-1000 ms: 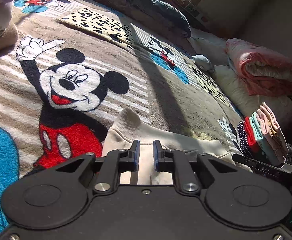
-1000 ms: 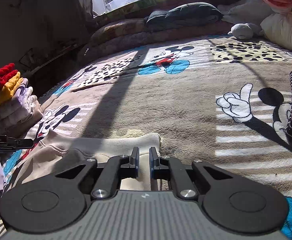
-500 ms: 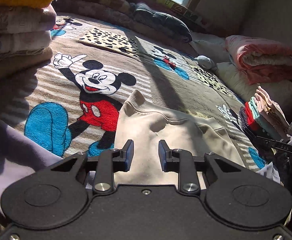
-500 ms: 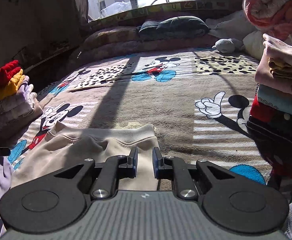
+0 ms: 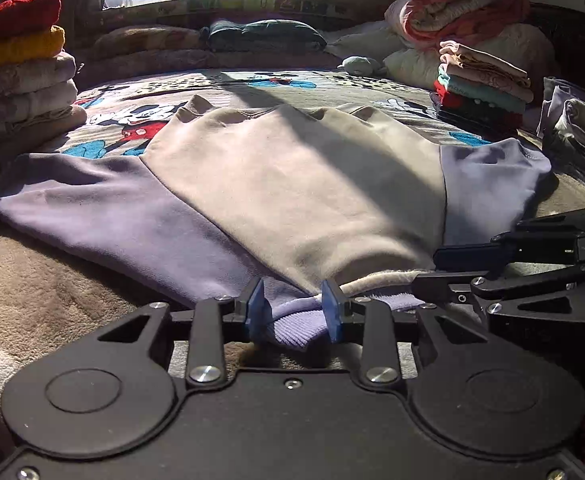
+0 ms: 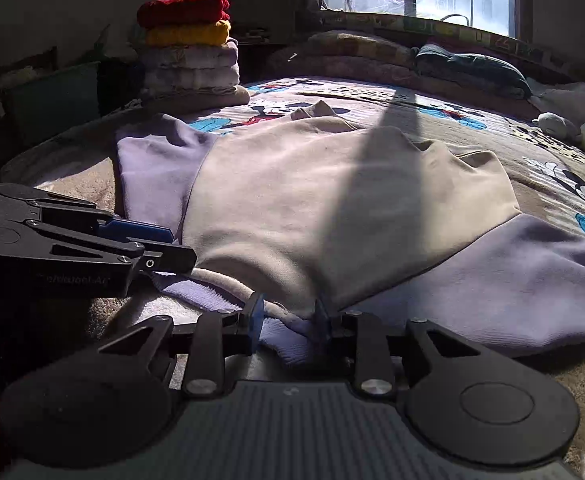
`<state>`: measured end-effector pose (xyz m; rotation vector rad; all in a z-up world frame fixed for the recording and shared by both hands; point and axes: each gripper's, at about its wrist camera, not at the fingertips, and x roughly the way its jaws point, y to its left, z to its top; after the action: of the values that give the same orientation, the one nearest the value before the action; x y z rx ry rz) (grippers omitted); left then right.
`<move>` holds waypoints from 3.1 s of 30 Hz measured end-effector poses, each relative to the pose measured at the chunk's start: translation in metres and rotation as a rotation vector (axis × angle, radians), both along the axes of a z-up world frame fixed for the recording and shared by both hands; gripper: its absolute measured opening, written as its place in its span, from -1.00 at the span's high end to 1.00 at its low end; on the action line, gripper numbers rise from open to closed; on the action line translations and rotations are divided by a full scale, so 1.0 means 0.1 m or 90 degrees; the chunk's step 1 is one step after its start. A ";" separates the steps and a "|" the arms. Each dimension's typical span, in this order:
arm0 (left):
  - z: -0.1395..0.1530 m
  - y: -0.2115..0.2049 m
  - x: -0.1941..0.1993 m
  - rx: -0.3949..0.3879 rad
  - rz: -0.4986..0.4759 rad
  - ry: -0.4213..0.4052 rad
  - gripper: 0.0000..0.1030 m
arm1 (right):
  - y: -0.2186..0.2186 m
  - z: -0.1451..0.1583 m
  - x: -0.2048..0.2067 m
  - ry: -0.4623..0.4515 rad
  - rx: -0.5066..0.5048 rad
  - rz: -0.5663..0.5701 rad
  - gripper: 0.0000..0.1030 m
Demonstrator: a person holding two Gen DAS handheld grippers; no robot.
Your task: Fold clothes
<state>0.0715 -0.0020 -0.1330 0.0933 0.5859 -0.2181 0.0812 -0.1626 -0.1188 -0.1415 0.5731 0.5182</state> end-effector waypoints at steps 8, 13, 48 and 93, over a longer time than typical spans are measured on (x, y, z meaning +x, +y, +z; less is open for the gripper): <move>0.03 0.14 0.04 -0.018 0.005 0.009 0.06 | -0.04 0.04 -0.11 -0.017 0.015 -0.026 0.04; 0.28 0.43 -0.03 -0.114 0.036 -0.033 0.11 | 0.00 0.09 -0.21 -0.060 0.027 -0.024 0.08; 0.49 2.90 1.95 -0.541 0.298 0.090 -0.06 | 1.64 -0.04 0.23 -0.037 0.000 0.180 0.07; 0.15 2.59 1.49 -0.673 0.261 0.113 -0.10 | 0.81 0.27 -0.66 0.027 0.054 0.124 0.06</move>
<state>0.2206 0.2571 -0.1182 -1.0683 0.5898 -0.1142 0.0150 -0.0817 -0.0919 -0.1067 0.5805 0.7345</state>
